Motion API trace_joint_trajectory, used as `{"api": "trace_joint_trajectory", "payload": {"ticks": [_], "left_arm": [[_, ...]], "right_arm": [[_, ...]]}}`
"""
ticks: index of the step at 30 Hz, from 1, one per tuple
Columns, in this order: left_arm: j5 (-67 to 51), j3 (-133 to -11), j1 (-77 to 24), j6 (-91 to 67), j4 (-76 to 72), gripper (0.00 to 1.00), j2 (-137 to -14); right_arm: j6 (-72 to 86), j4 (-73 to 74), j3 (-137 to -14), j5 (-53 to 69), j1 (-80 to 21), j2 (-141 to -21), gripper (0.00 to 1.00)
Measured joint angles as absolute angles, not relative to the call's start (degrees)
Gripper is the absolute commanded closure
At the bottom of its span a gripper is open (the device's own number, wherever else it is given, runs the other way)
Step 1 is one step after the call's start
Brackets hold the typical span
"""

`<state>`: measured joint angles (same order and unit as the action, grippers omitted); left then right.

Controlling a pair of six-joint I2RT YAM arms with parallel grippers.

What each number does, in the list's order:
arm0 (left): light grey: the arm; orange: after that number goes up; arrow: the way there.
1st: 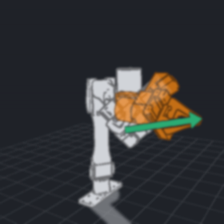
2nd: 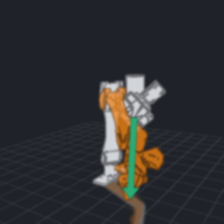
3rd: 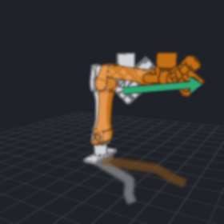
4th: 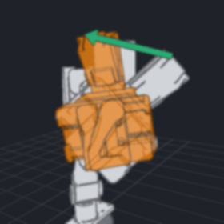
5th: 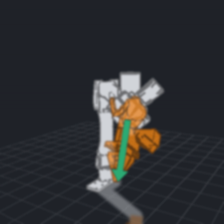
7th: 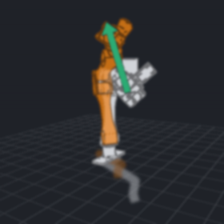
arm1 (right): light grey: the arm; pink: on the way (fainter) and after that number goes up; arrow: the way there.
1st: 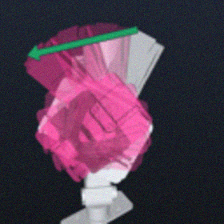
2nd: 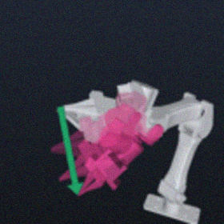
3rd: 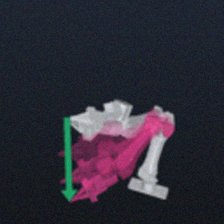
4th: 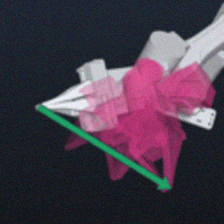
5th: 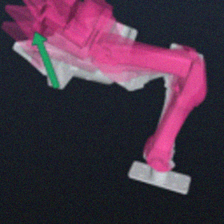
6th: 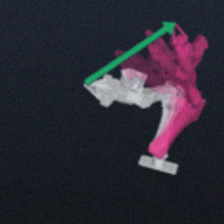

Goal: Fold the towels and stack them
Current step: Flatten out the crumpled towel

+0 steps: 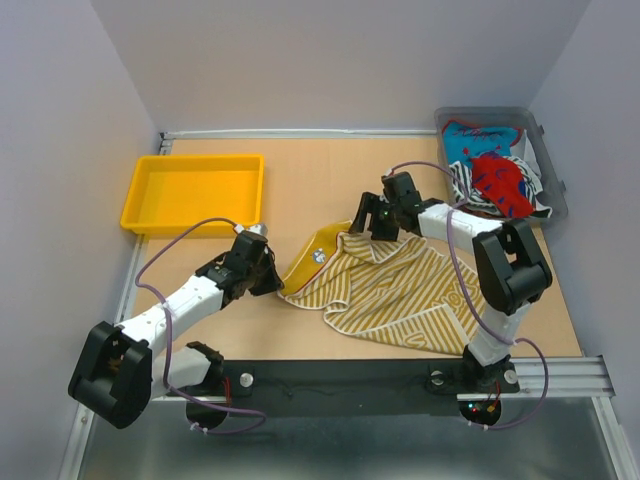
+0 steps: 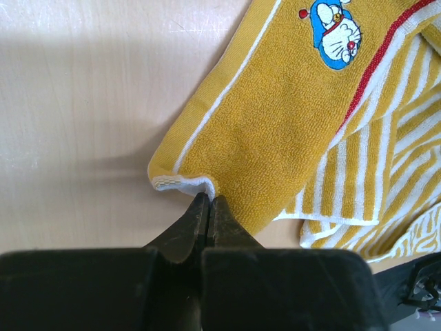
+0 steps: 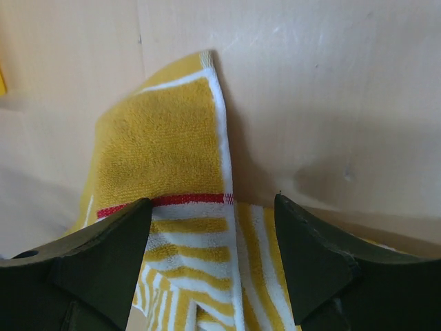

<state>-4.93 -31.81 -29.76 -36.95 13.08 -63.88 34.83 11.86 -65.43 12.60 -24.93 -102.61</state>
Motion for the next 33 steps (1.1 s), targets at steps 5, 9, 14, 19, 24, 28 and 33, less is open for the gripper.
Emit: {"api": "trace_joint_trajectory", "payload": {"ticks": [5, 9, 14, 19, 24, 28, 33], "left_arm": [[-4.95, -31.4, -29.76, -36.99, 13.1, 1.0, -63.88], [-4.95, -31.38, -29.76, -36.99, 13.08, 1.0, -63.88], [-5.02, -31.35, -29.76, -37.12, 13.06, 1.0, -63.88], [-5.15, -31.35, -29.76, -37.12, 13.02, 1.0, -63.88], [-5.17, -31.0, -29.76, -37.15, 12.82, 1.0, -63.88], [-5.17, -30.63, -29.76, -37.19, 12.71, 1.0, -63.88], [-5.17, -30.61, -29.76, -37.34, 12.62, 1.0, -63.9]], "right_arm": [[36.97, 11.25, -66.0, 19.59, -24.95, -107.24, 0.25], [38.35, 9.8, -67.81, 23.66, -24.93, -109.43, 0.29], [40.03, 7.86, -69.78, 28.91, -25.08, -112.05, 0.34], [40.56, 5.91, -72.51, 30.92, -25.82, -113.47, 0.44], [40.36, 4.34, -74.61, 31.33, -26.06, -115.31, 0.57], [39.38, 4.08, -75.09, 30.63, -26.24, -116.68, 0.62], [36.69, 4.03, -75.09, 29.04, -26.26, -117.25, 0.64]]}}
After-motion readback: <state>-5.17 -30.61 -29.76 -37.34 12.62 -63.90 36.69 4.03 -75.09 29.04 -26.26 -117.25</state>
